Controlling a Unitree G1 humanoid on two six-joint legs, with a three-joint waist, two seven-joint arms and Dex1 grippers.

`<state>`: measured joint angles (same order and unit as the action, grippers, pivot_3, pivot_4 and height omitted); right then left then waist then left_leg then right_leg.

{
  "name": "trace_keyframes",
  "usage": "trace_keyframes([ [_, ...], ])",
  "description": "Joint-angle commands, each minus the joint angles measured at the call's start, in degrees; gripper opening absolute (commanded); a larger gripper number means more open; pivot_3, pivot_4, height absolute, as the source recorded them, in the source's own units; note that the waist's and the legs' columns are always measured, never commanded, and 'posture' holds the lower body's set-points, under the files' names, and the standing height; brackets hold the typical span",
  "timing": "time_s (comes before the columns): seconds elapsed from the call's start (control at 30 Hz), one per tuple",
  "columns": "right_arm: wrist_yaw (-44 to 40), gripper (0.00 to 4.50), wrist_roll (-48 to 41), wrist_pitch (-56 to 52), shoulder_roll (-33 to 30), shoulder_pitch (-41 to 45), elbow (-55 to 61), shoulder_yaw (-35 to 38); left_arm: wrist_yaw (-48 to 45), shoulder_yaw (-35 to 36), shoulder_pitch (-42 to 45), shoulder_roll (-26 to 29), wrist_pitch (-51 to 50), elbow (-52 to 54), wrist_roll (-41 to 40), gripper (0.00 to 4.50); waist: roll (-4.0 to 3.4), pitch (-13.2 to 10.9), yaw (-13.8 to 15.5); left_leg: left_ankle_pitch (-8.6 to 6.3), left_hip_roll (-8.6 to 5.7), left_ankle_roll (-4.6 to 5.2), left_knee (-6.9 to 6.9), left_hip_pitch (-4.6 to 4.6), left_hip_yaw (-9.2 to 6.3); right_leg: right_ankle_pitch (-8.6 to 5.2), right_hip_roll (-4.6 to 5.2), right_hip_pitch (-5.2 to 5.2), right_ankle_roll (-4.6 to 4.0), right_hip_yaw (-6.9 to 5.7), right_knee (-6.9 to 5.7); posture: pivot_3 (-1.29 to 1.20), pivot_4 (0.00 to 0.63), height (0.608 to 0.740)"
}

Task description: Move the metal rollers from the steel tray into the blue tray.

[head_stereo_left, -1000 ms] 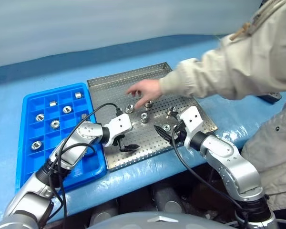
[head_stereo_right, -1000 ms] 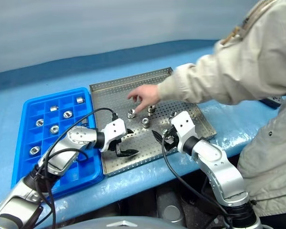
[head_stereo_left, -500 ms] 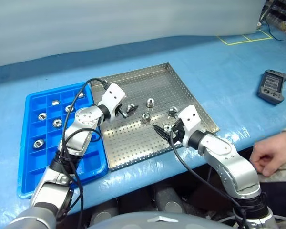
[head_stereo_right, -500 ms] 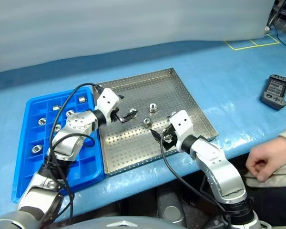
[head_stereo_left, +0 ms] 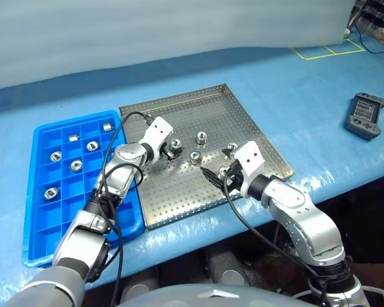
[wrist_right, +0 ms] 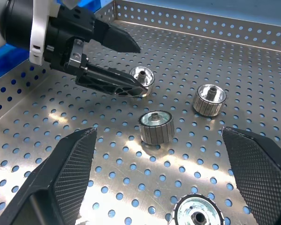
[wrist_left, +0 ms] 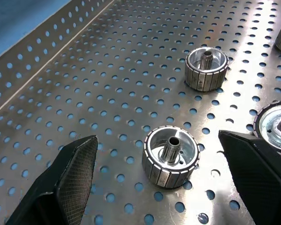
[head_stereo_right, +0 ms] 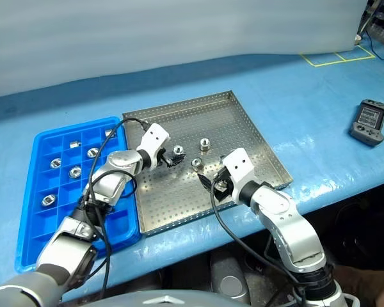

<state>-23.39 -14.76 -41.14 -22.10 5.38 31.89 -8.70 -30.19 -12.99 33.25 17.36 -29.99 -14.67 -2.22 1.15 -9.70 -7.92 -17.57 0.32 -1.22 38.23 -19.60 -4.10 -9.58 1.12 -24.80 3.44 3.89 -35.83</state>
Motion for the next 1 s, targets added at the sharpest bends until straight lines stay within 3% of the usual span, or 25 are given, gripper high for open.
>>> trace_keyframes([
  [0.03,0.6,4.50,0.2,1.4,0.9,0.1,1.7,-0.5,0.0,0.1,2.0,-0.5,0.1,-0.7,0.9,4.47,0.00,0.0,-0.1,0.00,0.00,0.00,0.00,0.00,0.00,0.00,0.00,0.00,0.00,0.00,0.00,-0.19,0.150,0.740],
  [0.17,0.9,4.50,0.6,1.5,1.6,0.1,1.7,-1.1,0.3,0.2,2.0,-0.8,0.3,-1.8,1.2,4.47,0.00,0.0,-0.4,0.00,0.00,0.00,0.01,0.00,0.00,0.01,0.00,0.00,0.01,0.00,0.00,-0.19,0.150,0.740],
  [0.23,1.0,4.50,0.7,1.6,1.8,0.2,1.5,-1.3,1.0,0.4,2.0,-1.0,0.5,-2.2,1.7,4.11,0.00,0.0,-0.5,0.00,0.00,0.00,0.01,0.00,0.00,0.01,0.00,0.00,0.02,0.00,0.00,-0.19,0.150,0.740],
  [0.5,1.2,4.50,0.9,2.1,2.5,0.6,0.9,-1.2,0.5,0.6,0.7,-0.7,0.5,-1.1,2.4,1.68,0.00,0.0,-0.6,0.00,0.00,0.00,0.01,0.00,0.00,0.01,0.00,0.00,0.02,0.00,0.00,-0.18,0.150,0.740],
  [0.73,1.0,4.50,0.9,2.1,2.9,1.2,0.5,-1.9,4.6,5.2,-2.9,-1.1,0.1,6.0,0.9,1.66,0.00,0.0,-0.6,0.00,0.01,0.00,0.00,0.01,-0.02,0.02,0.00,-0.01,0.02,0.00,-0.01,-0.15,0.150,0.740],
  [1.0,-0.5,4.50,0.5,2.1,3.1,3.0,-0.4,-3.4,14.4,16.5,-11.4,-3.4,-4.1,29.2,-2.5,1.66,-0.01,0.0,0.8,0.00,0.00,-0.01,-0.01,-0.07,-0.04,0.08,0.04,-0.14,-0.04,0.00,-0.03,-0.09,0.150,0.740],
])
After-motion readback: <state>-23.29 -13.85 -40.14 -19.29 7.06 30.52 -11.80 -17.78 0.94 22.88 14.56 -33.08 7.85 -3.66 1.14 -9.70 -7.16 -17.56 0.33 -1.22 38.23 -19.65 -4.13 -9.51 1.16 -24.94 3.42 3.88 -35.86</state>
